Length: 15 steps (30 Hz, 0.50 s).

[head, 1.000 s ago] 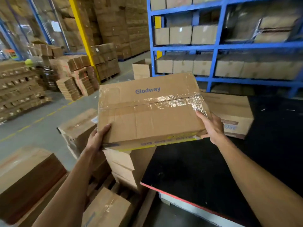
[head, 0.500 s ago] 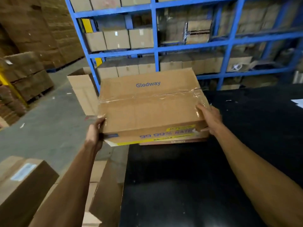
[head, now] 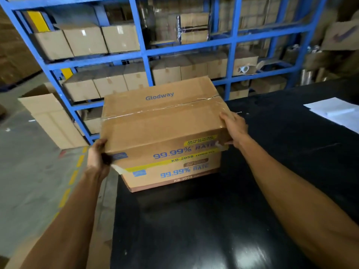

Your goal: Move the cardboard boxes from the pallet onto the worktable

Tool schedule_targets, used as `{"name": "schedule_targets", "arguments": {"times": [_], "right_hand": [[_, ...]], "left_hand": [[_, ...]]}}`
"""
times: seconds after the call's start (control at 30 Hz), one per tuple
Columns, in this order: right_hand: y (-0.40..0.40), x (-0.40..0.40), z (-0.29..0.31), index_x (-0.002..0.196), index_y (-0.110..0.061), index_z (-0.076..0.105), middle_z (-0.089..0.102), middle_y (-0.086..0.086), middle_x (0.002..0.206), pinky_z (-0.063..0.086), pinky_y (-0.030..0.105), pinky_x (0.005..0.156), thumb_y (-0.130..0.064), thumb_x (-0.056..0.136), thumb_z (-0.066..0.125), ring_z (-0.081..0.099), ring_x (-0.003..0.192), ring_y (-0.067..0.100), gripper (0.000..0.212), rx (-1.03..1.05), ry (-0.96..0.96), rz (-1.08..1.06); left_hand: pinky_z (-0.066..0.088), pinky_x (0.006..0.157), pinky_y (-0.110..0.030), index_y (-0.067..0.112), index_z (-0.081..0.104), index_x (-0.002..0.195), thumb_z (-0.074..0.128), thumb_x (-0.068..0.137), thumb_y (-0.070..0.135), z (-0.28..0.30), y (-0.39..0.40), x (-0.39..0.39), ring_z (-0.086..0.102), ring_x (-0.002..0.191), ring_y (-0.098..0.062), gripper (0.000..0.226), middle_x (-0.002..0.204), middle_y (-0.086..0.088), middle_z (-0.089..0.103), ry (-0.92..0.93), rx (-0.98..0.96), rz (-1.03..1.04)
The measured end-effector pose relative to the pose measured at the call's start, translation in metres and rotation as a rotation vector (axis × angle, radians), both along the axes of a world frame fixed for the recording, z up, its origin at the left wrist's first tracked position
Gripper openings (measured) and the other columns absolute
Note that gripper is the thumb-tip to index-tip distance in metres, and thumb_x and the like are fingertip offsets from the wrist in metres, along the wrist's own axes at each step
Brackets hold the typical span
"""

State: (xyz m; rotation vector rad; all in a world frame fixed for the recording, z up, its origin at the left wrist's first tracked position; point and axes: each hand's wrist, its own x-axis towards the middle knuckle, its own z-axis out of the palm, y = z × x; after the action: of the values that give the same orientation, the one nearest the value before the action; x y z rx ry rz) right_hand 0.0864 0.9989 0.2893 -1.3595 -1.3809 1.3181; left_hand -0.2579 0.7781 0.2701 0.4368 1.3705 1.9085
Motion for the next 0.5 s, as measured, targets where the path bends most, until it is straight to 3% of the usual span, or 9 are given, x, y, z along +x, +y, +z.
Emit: {"name": "schedule_targets", "arguments": {"times": [0.1, 0.17, 0.27, 0.33, 0.4, 0.47, 0.5], "right_hand": [[0.013, -0.010, -0.012, 0.136, -0.032, 0.055, 0.052, -0.004, 0.108, 0.054, 0.058, 0.091, -0.046, 0.094, 0.059, 0.050, 0.107, 0.024, 0.045, -0.019, 0.004, 0.000], [0.020, -0.018, -0.019, 0.137, -0.032, 0.053, 0.046, -0.003, 0.116, 0.053, 0.058, 0.092, -0.049, 0.094, 0.060, 0.049, 0.114, 0.028, 0.047, -0.054, 0.013, 0.006], [0.028, -0.027, -0.029, 0.139, -0.031, 0.052, 0.048, -0.005, 0.120, 0.047, 0.054, 0.103, -0.055, 0.094, 0.057, 0.048, 0.126, 0.026, 0.051, -0.037, 0.016, 0.008], [0.026, -0.031, -0.039, 0.138, -0.029, 0.052, 0.051, -0.006, 0.121, 0.045, 0.045, 0.104, -0.059, 0.095, 0.052, 0.050, 0.125, 0.022, 0.053, 0.006, 0.042, -0.005], [0.017, -0.031, -0.054, 0.142, -0.028, 0.049, 0.054, -0.006, 0.127, 0.039, 0.033, 0.100, -0.058, 0.099, 0.043, 0.050, 0.123, 0.015, 0.053, 0.052, 0.077, -0.013], [0.007, -0.029, -0.071, 0.149, -0.027, 0.040, 0.051, -0.007, 0.137, 0.033, 0.033, 0.104, -0.059, 0.101, 0.036, 0.045, 0.126, 0.012, 0.058, 0.026, 0.075, -0.003], [0.003, -0.027, -0.079, 0.152, -0.028, 0.036, 0.049, -0.006, 0.143, 0.032, 0.038, 0.109, -0.061, 0.100, 0.034, 0.043, 0.132, 0.016, 0.061, -0.002, 0.056, 0.009]], "left_hand": [[0.051, 0.071, -0.025, 0.023, 0.077, 0.069, 0.042, 0.098, 0.020, -0.006, 0.016, -0.011, 0.066, 0.071, -0.010, 0.045, 0.070, 0.008, 0.073, -0.024, 0.029, 0.057], [0.048, 0.064, -0.019, 0.022, 0.073, 0.071, 0.038, 0.100, 0.019, -0.009, 0.024, -0.011, 0.064, 0.057, -0.005, 0.045, 0.060, 0.011, 0.069, 0.005, 0.014, 0.055], [0.040, 0.048, -0.013, 0.022, 0.067, 0.040, 0.034, 0.105, 0.020, -0.005, 0.024, 0.003, 0.053, 0.038, 0.001, 0.073, 0.043, 0.015, 0.057, 0.032, 0.000, 0.089], [0.049, 0.058, -0.012, 0.031, 0.079, 0.059, 0.033, 0.107, 0.033, -0.014, 0.025, 0.007, 0.065, 0.057, 0.003, 0.067, 0.065, 0.015, 0.071, 0.084, 0.026, 0.055], [0.054, 0.084, -0.015, 0.032, 0.082, 0.085, 0.035, 0.101, 0.051, -0.025, 0.020, 0.013, 0.073, 0.093, -0.004, 0.053, 0.103, 0.012, 0.077, 0.120, 0.054, 0.083], [0.036, 0.115, -0.030, 0.025, 0.074, 0.107, 0.030, 0.100, 0.059, -0.044, 0.017, 0.015, 0.052, 0.132, -0.024, 0.056, 0.144, -0.007, 0.057, 0.102, 0.005, 0.136], [0.023, 0.120, -0.043, 0.021, 0.067, 0.125, 0.023, 0.102, 0.062, -0.055, 0.017, 0.015, 0.035, 0.142, -0.033, 0.064, 0.154, -0.015, 0.042, 0.106, -0.026, 0.145]]}}
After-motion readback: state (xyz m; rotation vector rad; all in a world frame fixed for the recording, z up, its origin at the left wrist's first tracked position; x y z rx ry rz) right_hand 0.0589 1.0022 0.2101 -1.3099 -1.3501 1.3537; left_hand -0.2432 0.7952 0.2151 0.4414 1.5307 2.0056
